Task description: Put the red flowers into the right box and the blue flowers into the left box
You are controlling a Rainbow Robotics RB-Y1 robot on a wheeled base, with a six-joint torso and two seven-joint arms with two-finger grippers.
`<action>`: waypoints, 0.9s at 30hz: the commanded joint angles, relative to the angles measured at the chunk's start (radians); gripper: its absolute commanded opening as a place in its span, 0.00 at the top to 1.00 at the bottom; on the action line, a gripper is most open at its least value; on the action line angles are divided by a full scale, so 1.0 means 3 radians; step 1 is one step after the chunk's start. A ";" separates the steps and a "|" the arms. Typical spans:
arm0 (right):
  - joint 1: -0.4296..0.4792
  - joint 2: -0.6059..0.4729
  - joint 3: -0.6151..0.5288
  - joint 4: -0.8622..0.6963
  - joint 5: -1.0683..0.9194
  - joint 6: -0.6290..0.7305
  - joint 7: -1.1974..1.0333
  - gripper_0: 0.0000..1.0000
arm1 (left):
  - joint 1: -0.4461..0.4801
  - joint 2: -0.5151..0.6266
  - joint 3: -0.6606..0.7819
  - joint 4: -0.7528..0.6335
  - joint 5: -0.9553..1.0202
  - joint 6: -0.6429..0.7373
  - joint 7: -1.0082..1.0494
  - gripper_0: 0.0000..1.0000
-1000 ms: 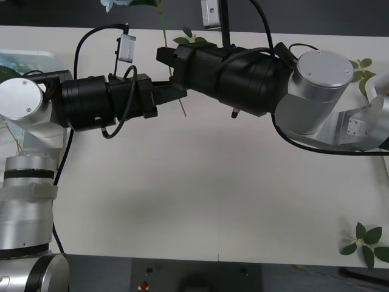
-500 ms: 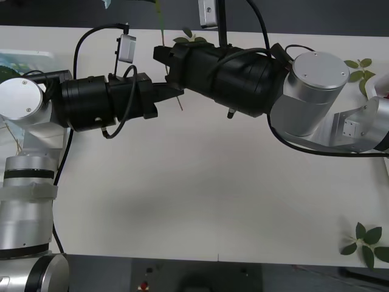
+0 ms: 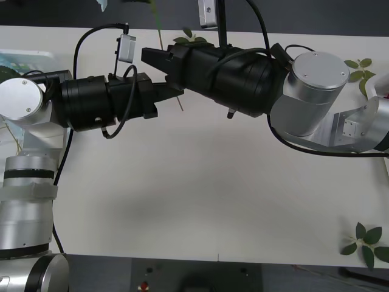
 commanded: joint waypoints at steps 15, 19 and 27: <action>-0.0108 -0.0180 -0.0108 -0.0122 -0.0022 0.0153 -0.0142 0.00 | -0.0074 0.0078 0.0317 -0.0042 0.0184 0.0296 -0.0177 1.00; -0.0108 -0.0348 -0.0317 -0.0112 -0.0042 0.0409 -0.0311 0.00 | -0.0069 0.0155 0.0358 -0.0042 0.0220 0.0321 -0.0187 1.00; -0.0073 -0.0686 -0.0721 0.0287 0.0060 0.1493 -0.0434 0.00 | -0.0069 0.0390 0.0537 -0.0042 0.0388 0.0321 -0.0213 1.00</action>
